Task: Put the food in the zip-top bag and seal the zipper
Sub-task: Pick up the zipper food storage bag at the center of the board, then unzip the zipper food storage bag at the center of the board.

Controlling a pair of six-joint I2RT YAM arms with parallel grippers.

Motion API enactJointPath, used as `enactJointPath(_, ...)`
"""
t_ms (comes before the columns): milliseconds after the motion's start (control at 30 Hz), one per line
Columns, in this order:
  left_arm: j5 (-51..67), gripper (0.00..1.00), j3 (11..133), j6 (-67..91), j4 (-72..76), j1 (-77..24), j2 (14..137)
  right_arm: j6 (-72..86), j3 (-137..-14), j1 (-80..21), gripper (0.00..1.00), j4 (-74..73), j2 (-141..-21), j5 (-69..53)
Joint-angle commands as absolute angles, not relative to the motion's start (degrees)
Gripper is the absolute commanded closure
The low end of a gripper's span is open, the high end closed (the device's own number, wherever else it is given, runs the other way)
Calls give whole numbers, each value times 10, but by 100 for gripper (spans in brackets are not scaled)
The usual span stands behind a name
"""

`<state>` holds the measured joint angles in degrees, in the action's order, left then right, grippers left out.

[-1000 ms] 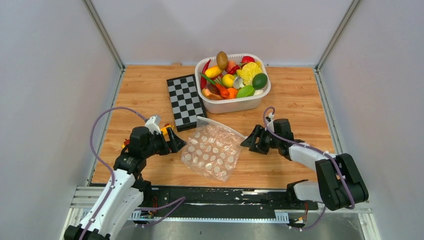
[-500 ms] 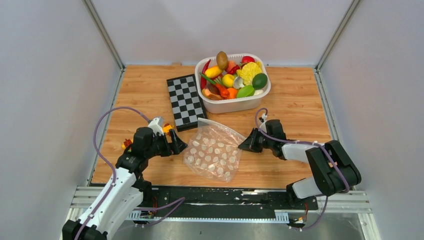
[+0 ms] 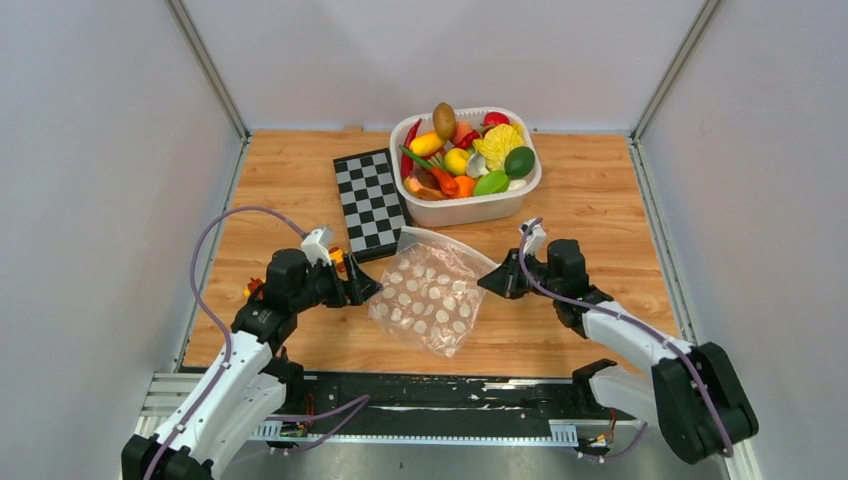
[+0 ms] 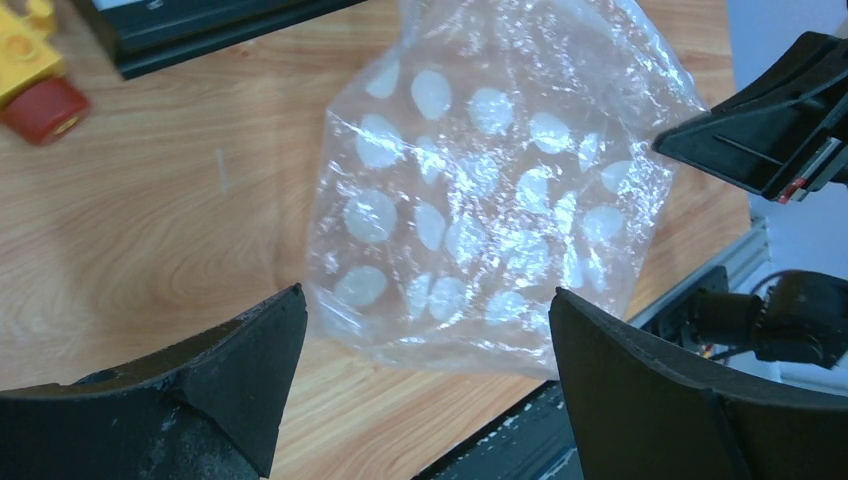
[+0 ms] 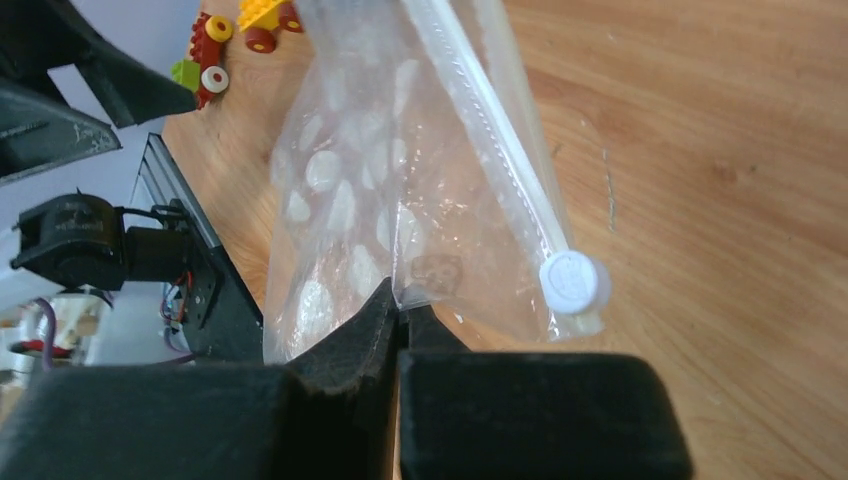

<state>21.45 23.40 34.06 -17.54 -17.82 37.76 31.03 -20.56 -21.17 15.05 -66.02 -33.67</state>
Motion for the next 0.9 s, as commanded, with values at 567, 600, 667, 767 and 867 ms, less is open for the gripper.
enactJointPath(567,29,1,414,487,-50,-433,488,-39,-79,-447,100,194,-273,-132)
enactJointPath(600,24,1,419,495,-52,-437,494,-50,-78,-455,100,191,-265,-120)
enactJointPath(667,15,1,434,507,-58,-445,504,-67,-78,-468,100,184,-256,-93)
enactJointPath(767,2,1,450,519,-62,-461,516,-94,-79,-484,100,186,-258,-91)
enactJointPath(867,-30,1,464,532,-70,-475,534,-121,-79,-511,100,189,-269,-75)
